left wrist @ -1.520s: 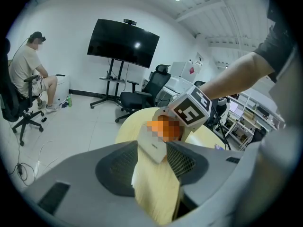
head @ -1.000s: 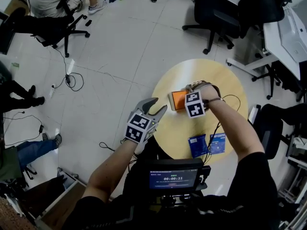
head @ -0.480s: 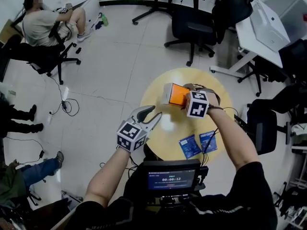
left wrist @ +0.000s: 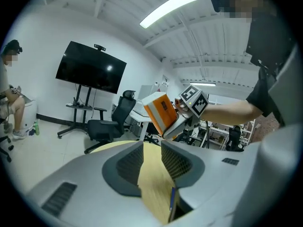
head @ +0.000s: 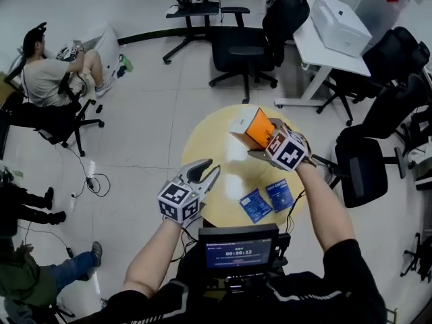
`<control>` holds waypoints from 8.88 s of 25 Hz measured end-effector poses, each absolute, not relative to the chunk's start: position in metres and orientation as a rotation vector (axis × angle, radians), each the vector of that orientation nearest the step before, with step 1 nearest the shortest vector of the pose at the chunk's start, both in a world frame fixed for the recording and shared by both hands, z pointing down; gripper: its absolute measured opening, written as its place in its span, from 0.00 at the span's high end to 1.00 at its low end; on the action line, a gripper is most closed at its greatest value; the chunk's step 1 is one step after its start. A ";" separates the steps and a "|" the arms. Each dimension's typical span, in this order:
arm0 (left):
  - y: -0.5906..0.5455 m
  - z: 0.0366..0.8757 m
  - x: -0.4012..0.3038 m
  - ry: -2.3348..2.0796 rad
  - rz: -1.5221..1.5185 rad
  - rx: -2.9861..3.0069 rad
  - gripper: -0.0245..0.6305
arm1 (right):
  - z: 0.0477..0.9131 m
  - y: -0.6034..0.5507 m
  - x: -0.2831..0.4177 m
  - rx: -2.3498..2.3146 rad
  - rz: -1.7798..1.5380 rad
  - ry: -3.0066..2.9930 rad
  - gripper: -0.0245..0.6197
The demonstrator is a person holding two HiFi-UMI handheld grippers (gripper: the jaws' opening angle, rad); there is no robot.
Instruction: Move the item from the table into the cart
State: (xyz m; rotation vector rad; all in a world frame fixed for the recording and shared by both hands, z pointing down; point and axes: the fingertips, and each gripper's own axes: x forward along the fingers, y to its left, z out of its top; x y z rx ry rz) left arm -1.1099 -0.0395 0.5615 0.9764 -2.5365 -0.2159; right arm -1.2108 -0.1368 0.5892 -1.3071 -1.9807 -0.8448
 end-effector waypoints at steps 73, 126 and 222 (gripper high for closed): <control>-0.523 0.344 -0.153 -1.148 -0.136 2.904 0.95 | 0.327 -0.491 0.002 1.665 -0.034 -2.632 0.33; -0.288 0.249 0.799 1.167 -0.503 2.865 0.95 | 0.256 -0.140 0.821 2.763 0.067 -1.161 0.33; -0.347 0.362 1.061 0.976 -0.189 2.880 0.95 | 0.566 -0.050 1.206 1.872 1.868 -0.647 0.19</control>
